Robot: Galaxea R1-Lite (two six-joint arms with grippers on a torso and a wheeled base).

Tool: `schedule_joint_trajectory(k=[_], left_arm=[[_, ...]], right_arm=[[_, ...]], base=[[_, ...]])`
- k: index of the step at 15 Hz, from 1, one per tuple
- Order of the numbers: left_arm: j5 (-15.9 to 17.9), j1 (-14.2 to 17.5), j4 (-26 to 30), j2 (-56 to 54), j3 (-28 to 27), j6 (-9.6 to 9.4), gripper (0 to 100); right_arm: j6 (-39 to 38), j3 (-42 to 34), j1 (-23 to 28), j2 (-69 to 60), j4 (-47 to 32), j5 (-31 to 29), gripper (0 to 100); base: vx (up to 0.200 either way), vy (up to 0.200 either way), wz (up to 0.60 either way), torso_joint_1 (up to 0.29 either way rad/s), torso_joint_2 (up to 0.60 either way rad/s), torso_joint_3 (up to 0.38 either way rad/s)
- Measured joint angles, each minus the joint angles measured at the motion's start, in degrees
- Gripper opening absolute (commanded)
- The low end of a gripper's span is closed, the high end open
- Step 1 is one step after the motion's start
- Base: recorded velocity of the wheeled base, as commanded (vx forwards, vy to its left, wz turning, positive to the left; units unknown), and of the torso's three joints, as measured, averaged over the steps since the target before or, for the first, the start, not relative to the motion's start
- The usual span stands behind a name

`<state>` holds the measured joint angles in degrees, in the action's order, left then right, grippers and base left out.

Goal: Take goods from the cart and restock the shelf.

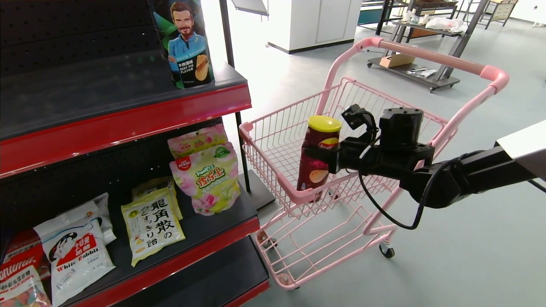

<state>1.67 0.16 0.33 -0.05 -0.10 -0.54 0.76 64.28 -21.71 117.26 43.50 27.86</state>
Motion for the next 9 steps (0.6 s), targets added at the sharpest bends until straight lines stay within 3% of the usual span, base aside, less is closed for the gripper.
schedule_joint_trajectory(k=[5, 9], left_arm=[[0.0, 0.0, 0.0, 0.0, 0.0, 0.02, 100], [0.0, 0.0, 0.0, 0.0, 0.0, 0.10, 100]], right_arm=[[-0.1, 7.8, 1.0, -11.2, -13.4, -4.0, 0], [-0.2, 5.4, -0.1, -25.0, -25.1, -7.3, 0]], base=[[0.000, 0.000, 0.00, 0.000, 0.00, 0.000], [0.000, 0.000, 0.00, 0.000, 0.00, 0.000]])
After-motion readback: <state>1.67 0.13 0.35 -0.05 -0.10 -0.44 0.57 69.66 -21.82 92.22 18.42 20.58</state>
